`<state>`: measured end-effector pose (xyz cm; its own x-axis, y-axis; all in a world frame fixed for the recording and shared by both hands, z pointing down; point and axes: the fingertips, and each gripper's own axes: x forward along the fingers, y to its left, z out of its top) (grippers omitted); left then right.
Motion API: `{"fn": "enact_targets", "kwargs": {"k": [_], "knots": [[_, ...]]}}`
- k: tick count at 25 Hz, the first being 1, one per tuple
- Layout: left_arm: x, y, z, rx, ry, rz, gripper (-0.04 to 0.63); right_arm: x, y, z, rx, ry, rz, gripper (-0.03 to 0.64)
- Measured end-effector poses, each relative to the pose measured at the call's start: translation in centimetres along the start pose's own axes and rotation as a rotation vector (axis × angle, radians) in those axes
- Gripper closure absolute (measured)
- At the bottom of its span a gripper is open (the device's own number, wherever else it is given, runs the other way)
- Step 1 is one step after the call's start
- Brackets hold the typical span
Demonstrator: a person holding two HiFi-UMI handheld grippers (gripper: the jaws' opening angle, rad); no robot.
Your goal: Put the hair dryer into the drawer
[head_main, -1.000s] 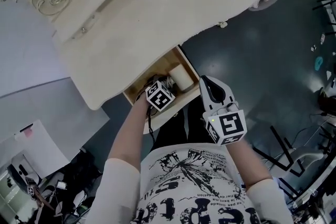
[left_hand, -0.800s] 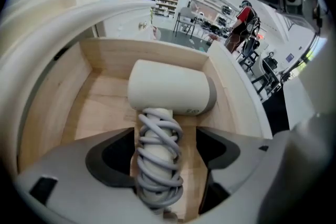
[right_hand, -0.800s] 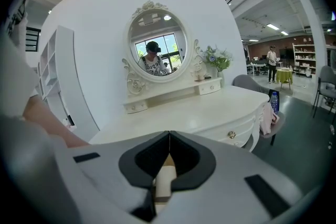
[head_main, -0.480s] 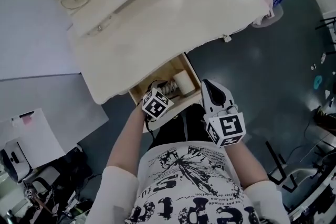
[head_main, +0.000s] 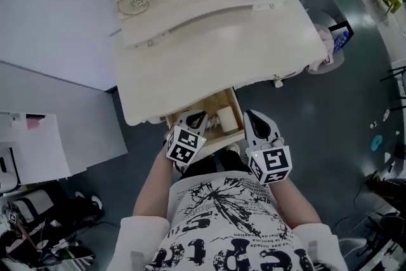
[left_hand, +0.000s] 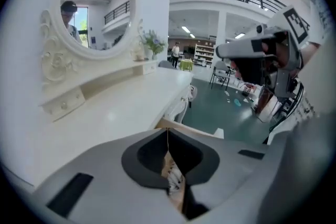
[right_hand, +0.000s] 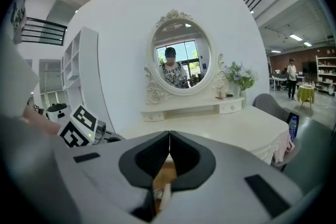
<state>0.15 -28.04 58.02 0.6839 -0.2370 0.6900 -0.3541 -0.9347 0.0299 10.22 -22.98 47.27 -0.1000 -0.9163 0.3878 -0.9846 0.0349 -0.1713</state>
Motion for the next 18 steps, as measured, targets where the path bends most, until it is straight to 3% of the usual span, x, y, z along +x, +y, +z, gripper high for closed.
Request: {"fn": "enact_targets", "kwargs": {"k": [6, 10, 15, 18], "knots": [[-6.6, 2.2, 4.7, -0.001, -0.217, 0.163, 0.575, 0.8, 3.3, 2.6, -0.088, -0.048, 0.092, 0.600], [-11.3, 4.5, 7.2, -0.023, -0.355, 0.312, 0.575, 1.9, 5.2, 4.5, -0.163, -0.091, 0.167, 0.600], [-17.2, 6.9, 8.6, -0.073, -0.502, 0.493, 0.575, 2.6, 7.8, 6.5, -0.234, -0.141, 0.252, 0.601], [-19.9, 7.8, 8.7, -0.119, -0.571, 0.545, 0.575, 3.0, 9.1, 7.5, -0.247, -0.170, 0.296, 0.600]]}}
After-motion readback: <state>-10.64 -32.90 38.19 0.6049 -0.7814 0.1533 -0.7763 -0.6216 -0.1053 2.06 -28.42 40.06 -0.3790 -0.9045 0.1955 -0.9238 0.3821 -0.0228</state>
